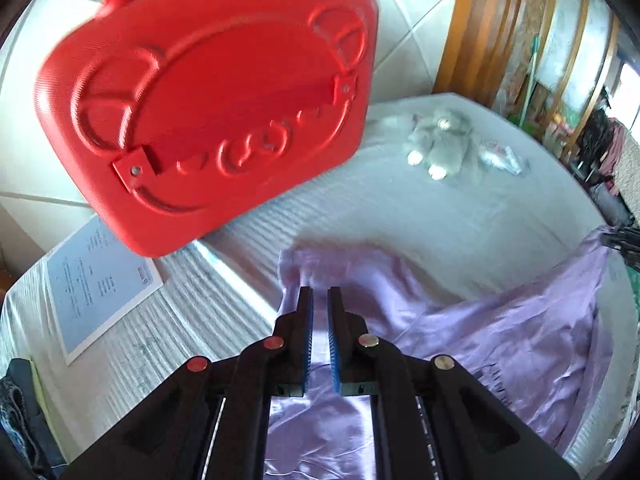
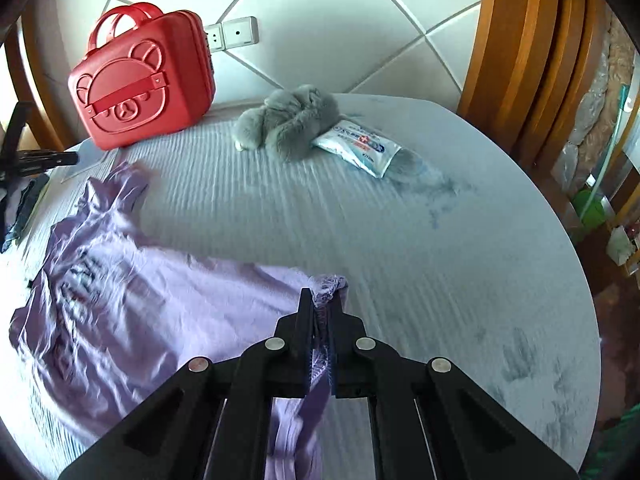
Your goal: Fold clothes
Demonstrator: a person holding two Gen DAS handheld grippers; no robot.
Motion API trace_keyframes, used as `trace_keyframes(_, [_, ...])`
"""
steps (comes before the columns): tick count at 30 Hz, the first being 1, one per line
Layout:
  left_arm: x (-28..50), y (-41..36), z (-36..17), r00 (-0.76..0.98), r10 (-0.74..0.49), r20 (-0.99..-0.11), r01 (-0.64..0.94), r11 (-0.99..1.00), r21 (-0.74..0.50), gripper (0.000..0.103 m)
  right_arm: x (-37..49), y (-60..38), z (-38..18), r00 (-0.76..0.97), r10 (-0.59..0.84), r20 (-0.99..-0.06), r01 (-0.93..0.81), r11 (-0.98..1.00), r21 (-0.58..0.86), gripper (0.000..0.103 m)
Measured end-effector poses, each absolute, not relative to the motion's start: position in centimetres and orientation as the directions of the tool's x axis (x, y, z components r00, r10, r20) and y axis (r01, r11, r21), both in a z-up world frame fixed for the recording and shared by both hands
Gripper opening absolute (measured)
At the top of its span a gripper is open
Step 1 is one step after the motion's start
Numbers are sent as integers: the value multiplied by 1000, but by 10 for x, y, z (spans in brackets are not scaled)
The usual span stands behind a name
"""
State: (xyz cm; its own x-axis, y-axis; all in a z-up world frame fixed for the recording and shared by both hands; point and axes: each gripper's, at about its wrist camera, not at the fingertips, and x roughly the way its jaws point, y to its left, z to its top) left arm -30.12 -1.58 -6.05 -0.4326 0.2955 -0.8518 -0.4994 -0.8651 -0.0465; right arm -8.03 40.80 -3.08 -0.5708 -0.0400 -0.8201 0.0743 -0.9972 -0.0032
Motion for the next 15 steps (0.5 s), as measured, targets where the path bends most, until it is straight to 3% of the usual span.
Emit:
trace_keyframes(1, [-306, -15, -66, -419, 298, -858, -497, -866, -59, 27, -77, 409, -33, -559, -30, -829, 70, -997, -11, 5])
trace_keyframes(2, [-310, -13, -71, -409, 299, -862, -497, -865, -64, 50, -75, 411, -36, -550, -16, -835, 58, -998, -19, 5])
trace_keyframes(4, [-316, -7, -82, -404, 292, -867, -503, -862, -56, 69, -71, 420, -40, -532, -15, -847, 16, -1000, 7, 5])
trace_keyframes(15, [-346, 13, -136, -295, 268, -917, -544, -836, -69, 68, -59, 439, -61, -480, -4, -877, -64, -997, 40, 5])
